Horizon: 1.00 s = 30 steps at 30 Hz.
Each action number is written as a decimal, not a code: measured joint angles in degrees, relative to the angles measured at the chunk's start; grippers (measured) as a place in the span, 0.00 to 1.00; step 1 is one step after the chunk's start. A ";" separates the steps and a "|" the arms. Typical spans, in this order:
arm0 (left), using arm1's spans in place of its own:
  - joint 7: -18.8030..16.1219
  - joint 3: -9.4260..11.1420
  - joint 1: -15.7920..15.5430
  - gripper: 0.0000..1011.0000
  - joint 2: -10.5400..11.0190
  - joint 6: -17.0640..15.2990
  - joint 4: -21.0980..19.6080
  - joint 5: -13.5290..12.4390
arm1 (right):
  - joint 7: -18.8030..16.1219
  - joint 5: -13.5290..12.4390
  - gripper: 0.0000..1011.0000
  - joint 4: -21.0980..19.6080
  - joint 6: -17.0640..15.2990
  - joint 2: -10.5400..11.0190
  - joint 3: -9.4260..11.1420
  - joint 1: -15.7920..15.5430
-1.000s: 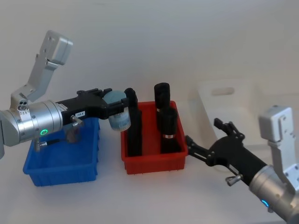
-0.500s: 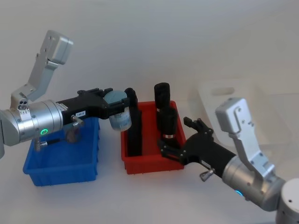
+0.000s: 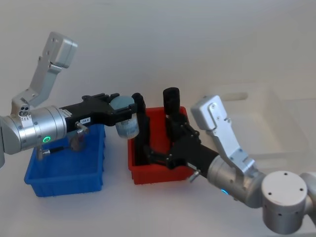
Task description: Pick the cotton swabs from the blue box and place them into the white box.
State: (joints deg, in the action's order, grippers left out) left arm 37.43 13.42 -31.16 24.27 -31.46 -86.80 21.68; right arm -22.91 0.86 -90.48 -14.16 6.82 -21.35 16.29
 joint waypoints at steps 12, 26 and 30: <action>0.02 0.00 0.00 0.65 0.00 0.01 0.01 0.00 | -2.39 2.32 0.99 5.93 1.08 -3.24 -1.53 4.36; 0.01 0.00 0.00 0.65 0.00 0.02 0.01 0.00 | -3.10 4.40 0.99 11.66 3.49 -5.72 -2.53 8.14; 0.01 0.00 0.00 0.65 0.00 0.01 0.01 0.00 | -2.50 4.54 0.99 12.92 3.99 -6.34 -2.76 8.94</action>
State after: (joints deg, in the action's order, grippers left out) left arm 37.44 13.42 -31.16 24.27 -31.44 -86.79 21.67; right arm -25.42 5.40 -77.57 -10.17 0.48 -24.11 25.23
